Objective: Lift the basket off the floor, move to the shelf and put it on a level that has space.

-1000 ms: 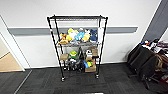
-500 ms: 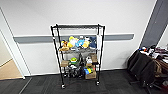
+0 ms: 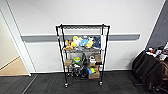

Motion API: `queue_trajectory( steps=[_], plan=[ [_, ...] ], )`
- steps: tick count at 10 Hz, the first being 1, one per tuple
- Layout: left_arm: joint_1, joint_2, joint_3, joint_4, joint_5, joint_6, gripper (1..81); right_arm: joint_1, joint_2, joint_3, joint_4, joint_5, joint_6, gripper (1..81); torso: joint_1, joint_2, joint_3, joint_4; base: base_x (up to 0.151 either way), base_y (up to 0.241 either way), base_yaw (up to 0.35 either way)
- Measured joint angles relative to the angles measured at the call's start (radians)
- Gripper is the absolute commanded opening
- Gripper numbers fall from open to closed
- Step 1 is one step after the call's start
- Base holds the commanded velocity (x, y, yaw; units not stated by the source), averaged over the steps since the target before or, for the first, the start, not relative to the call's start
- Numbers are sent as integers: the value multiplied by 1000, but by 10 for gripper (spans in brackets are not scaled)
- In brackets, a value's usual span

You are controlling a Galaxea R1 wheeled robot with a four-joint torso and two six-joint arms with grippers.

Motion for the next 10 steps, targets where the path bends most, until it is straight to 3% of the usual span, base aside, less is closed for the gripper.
queue_trajectory(
  steps=[5,10],
  plan=[
    [-13,39,-4,7,-3,0,10,-8,6,-26,0,10,-3,10,0,0,0,-1,0,0,0],
    [-29,84,-20,10,14,0,10,-47,-61,1,0,39,-3,10,0,0,0,-1,0,0,0]
  ],
)
